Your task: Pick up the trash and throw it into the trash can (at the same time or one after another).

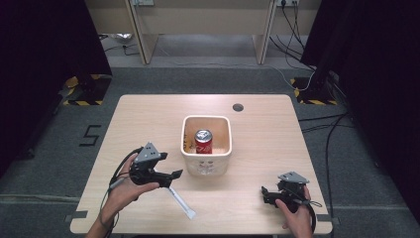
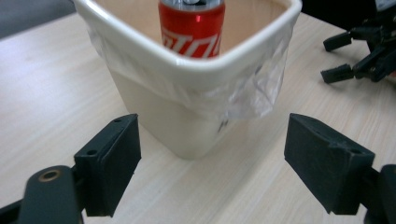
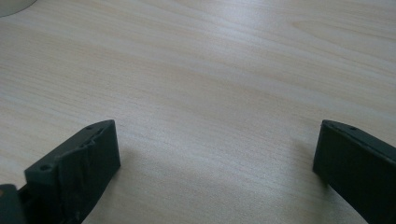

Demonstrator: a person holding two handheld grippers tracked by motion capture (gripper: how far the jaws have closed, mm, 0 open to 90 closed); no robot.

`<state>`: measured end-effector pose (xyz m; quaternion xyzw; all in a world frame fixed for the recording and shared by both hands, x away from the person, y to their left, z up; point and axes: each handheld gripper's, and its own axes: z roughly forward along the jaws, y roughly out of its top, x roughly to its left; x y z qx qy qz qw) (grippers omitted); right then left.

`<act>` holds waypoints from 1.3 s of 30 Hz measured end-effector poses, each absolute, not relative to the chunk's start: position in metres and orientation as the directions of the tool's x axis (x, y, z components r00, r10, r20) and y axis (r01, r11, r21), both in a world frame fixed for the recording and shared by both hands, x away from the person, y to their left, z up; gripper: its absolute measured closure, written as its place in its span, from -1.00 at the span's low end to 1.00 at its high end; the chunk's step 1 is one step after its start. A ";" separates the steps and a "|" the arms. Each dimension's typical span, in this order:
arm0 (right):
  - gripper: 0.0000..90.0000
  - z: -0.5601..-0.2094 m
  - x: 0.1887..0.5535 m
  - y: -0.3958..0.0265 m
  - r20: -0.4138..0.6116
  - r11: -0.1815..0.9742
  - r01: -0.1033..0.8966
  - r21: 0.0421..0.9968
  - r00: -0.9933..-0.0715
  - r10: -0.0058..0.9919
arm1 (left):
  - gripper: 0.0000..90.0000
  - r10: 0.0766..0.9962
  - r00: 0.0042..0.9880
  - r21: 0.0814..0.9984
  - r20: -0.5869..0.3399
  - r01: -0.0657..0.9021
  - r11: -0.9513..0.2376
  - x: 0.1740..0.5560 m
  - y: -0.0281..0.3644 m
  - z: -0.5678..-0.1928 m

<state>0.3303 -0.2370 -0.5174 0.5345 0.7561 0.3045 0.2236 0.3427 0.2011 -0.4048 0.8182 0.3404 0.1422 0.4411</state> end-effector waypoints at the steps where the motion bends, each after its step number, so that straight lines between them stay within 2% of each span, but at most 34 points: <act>1: -0.99 -0.517 0.330 -0.237 -0.013 0.243 0.672 0.699 -0.329 0.944 | -0.59 0.684 0.726 0.812 -0.072 0.441 -0.382 0.343 0.202 -0.410; 6: -0.99 -0.517 0.330 -0.237 -0.013 0.244 0.672 0.699 -0.329 0.944 | -0.58 0.715 0.692 0.796 -0.104 0.489 -0.358 0.342 0.207 -0.433; 19: -0.99 -0.517 0.330 -0.237 -0.013 0.244 0.672 0.699 -0.329 0.944 | -0.58 0.771 0.632 0.725 -0.078 0.567 -0.391 0.341 0.213 -0.481; 31: -0.99 -0.517 0.330 -0.237 -0.010 0.244 0.673 0.698 -0.331 0.943 | -0.57 0.812 0.583 0.702 -0.040 0.594 -0.392 0.342 0.219 -0.499; 36: -0.99 -0.517 0.330 -0.237 -0.011 0.244 0.672 0.699 -0.332 0.943 | -0.58 0.823 0.566 0.687 -0.044 0.615 -0.386 0.346 0.221 -0.504; 39: -0.99 -0.517 0.330 -0.237 -0.011 0.244 0.672 0.699 -0.332 0.943 | -0.59 0.830 0.552 0.688 -0.077 0.632 -0.356 0.349 0.223 -0.506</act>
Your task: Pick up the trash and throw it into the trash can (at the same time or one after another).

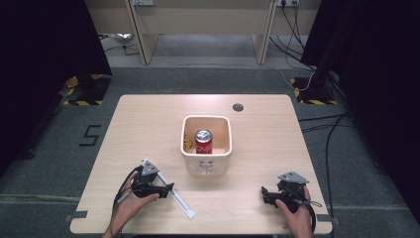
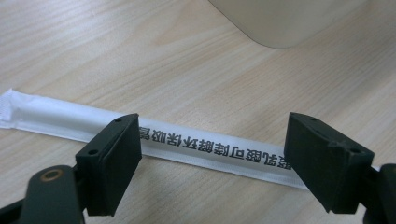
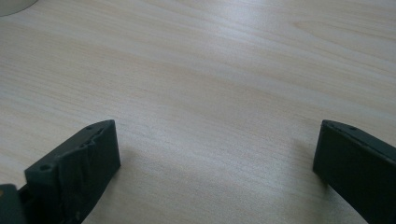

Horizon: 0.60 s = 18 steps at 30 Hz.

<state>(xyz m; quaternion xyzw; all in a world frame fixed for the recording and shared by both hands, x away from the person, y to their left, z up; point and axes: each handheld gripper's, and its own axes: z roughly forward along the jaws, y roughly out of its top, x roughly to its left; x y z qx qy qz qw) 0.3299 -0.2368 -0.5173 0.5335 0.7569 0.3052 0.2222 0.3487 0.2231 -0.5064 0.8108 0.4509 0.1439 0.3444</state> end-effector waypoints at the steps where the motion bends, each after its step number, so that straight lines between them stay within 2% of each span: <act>1: -0.99 -0.517 0.330 -0.237 -0.010 0.244 0.672 0.699 -0.332 0.943 | -0.59 0.835 0.544 0.687 -0.079 0.637 -0.350 0.351 0.224 -0.507; 9: -0.99 -0.517 0.330 -0.237 -0.010 0.244 0.672 0.699 -0.332 0.943 | -0.52 0.835 0.546 0.669 -0.071 0.646 -0.366 0.360 0.223 -0.511; 10: -0.99 -0.517 0.330 -0.237 -0.011 0.246 0.672 0.698 -0.334 0.943 | -0.41 0.831 0.552 0.668 -0.062 0.642 -0.377 0.361 0.223 -0.510; 12: -0.99 -0.517 0.330 -0.237 -0.010 0.245 0.672 0.698 -0.333 0.943 | -0.36 0.825 0.564 0.666 -0.043 0.631 -0.397 0.362 0.224 -0.509; 14: -0.99 -0.517 0.330 -0.237 -0.010 0.245 0.672 0.698 -0.333 0.943 | -0.14 0.817 0.575 0.667 -0.037 0.623 -0.409 0.362 0.225 -0.508; 16: -0.99 -0.517 0.330 -0.237 -0.011 0.245 0.671 0.699 -0.333 0.943 | -0.10 0.811 0.583 0.667 -0.033 0.617 -0.417 0.363 0.226 -0.508; 17: -0.99 -0.517 0.330 -0.237 -0.010 0.245 0.672 0.698 -0.333 0.943 | 0.03 0.807 0.590 0.666 -0.032 0.614 -0.423 0.363 0.227 -0.507; 18: -0.99 -0.517 0.330 -0.237 -0.010 0.245 0.672 0.698 -0.333 0.943 | 0.03 0.803 0.595 0.666 -0.031 0.611 -0.427 0.363 0.227 -0.507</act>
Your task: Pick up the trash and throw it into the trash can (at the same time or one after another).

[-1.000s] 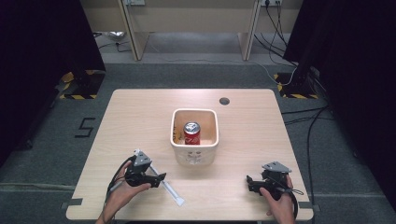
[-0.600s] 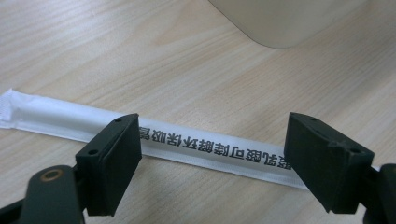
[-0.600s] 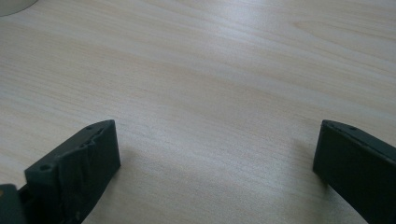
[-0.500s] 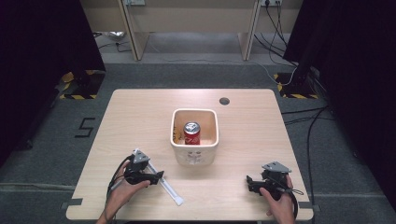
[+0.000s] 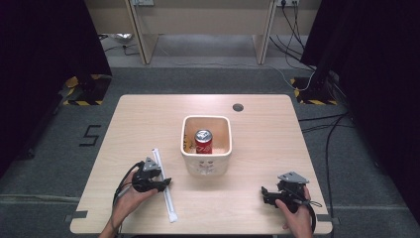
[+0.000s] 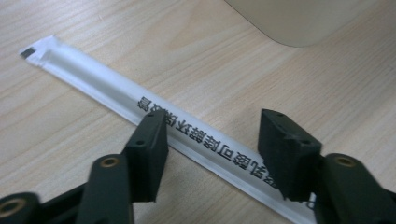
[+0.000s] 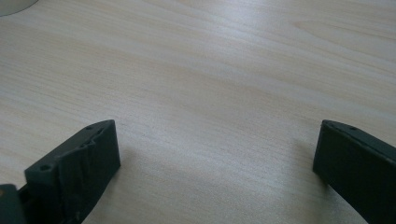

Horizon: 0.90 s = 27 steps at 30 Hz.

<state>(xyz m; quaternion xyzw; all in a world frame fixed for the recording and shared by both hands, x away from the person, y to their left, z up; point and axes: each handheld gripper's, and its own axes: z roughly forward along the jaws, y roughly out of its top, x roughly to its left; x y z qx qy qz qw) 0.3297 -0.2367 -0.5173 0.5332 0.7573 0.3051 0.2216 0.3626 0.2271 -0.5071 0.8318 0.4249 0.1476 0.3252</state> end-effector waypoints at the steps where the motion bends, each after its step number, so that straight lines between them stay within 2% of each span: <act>1: -0.99 -0.517 0.330 -0.237 -0.011 0.245 0.672 0.699 -0.333 0.943 | 0.08 0.800 0.599 0.667 -0.029 0.608 -0.431 0.362 0.228 -0.507; 3: -0.99 -0.517 0.330 -0.237 -0.010 0.245 0.672 0.698 -0.333 0.943 | 0.22 0.792 0.610 0.666 -0.020 0.599 -0.445 0.362 0.228 -0.507; 5: -0.99 -0.517 0.330 -0.237 -0.011 0.245 0.672 0.699 -0.333 0.943 | 0.26 0.784 0.621 0.666 -0.019 0.592 -0.453 0.361 0.229 -0.506; 6: -0.99 -0.517 0.330 -0.237 -0.010 0.245 0.672 0.699 -0.333 0.943 | 0.38 0.776 0.631 0.667 -0.016 0.585 -0.462 0.360 0.230 -0.506; 10: -0.99 -0.517 0.330 -0.237 -0.011 0.245 0.672 0.699 -0.333 0.943 | 0.50 0.771 0.637 0.671 -0.016 0.578 -0.464 0.360 0.232 -0.505; 14: -0.99 -0.517 0.330 -0.237 -0.010 0.245 0.672 0.699 -0.333 0.943 | 0.43 0.780 0.624 0.668 -0.044 0.599 -0.442 0.360 0.233 -0.505; 15: -0.99 -0.517 0.330 -0.237 -0.011 0.246 0.672 0.699 -0.334 0.943 | 0.32 0.788 0.614 0.661 -0.048 0.611 -0.436 0.360 0.233 -0.506; 16: -0.99 -0.517 0.330 -0.237 -0.010 0.246 0.672 0.698 -0.333 0.943 | 0.05 0.796 0.603 0.659 -0.049 0.619 -0.428 0.360 0.233 -0.506; 17: -0.99 -0.517 0.330 -0.237 -0.010 0.246 0.672 0.698 -0.333 0.943 | 0.05 0.803 0.593 0.652 -0.054 0.630 -0.422 0.359 0.233 -0.505; 18: -0.99 -0.517 0.330 -0.237 -0.011 0.246 0.672 0.698 -0.334 0.943 | -0.17 0.806 0.589 0.643 -0.063 0.641 -0.418 0.358 0.232 -0.505; 22: -0.99 -0.517 0.330 -0.237 -0.010 0.245 0.672 0.699 -0.334 0.942 | -0.19 0.811 0.583 0.624 -0.044 0.650 -0.433 0.352 0.229 -0.504; 23: -0.99 -0.517 0.330 -0.237 -0.010 0.246 0.672 0.698 -0.335 0.942 | -0.15 0.808 0.589 0.623 -0.025 0.641 -0.448 0.351 0.228 -0.504; 24: -0.99 -0.517 0.330 -0.237 -0.011 0.246 0.672 0.699 -0.335 0.942 | 0.02 0.807 0.590 0.625 -0.028 0.640 -0.447 0.350 0.227 -0.503; 25: -0.99 -0.517 0.330 -0.237 -0.011 0.246 0.672 0.699 -0.335 0.942 | 0.02 0.803 0.596 0.631 -0.029 0.634 -0.448 0.349 0.227 -0.504; 27: -0.99 -0.517 0.330 -0.237 -0.011 0.247 0.672 0.699 -0.335 0.942 | 0.17 0.796 0.604 0.639 -0.028 0.623 -0.450 0.349 0.228 -0.504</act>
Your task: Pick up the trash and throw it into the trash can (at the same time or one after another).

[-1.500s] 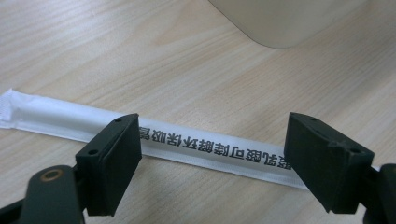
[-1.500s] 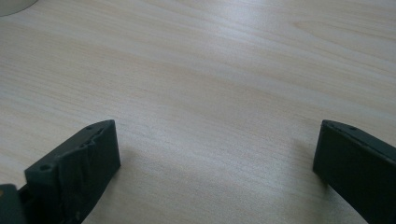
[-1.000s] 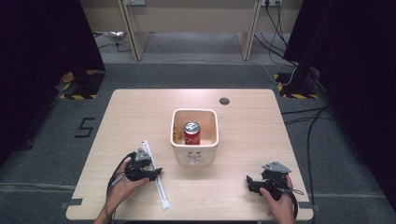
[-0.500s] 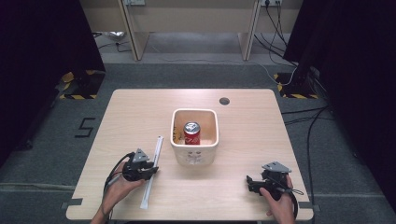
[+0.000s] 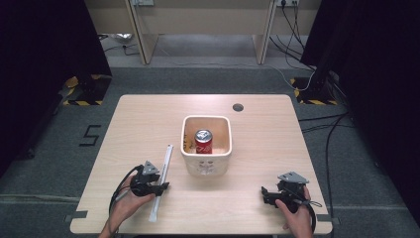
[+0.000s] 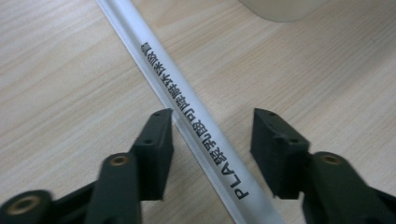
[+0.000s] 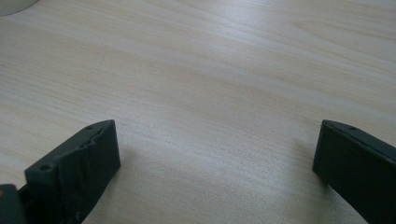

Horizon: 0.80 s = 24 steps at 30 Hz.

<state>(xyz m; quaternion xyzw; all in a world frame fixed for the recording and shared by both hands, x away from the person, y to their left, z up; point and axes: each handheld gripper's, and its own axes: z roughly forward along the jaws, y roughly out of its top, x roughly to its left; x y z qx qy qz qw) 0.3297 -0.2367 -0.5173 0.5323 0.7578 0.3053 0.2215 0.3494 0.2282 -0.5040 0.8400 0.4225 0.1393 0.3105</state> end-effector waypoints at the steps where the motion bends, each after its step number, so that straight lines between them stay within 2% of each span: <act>1: -0.99 -0.517 0.330 -0.237 -0.011 0.248 0.671 0.699 -0.336 0.942 | 0.24 0.798 0.602 0.643 -0.026 0.622 -0.448 0.350 0.230 -0.504; 3: -0.99 -0.517 0.330 -0.237 -0.010 0.247 0.672 0.698 -0.335 0.942 | 0.44 0.798 0.601 0.649 -0.031 0.619 -0.442 0.350 0.232 -0.505; 6: -0.99 -0.517 0.330 -0.237 -0.010 0.247 0.672 0.699 -0.336 0.942 | 0.53 0.796 0.604 0.657 -0.038 0.615 -0.436 0.352 0.237 -0.505; 9: -0.99 -0.517 0.330 -0.237 -0.010 0.247 0.672 0.699 -0.335 0.942 | 0.73 0.791 0.610 0.657 -0.043 0.613 -0.438 0.353 0.240 -0.505; 24: -0.99 -0.517 0.330 -0.237 -0.010 0.246 0.672 0.698 -0.335 0.942 | 0.76 0.799 0.599 0.674 -0.046 0.609 -0.418 0.357 0.248 -0.503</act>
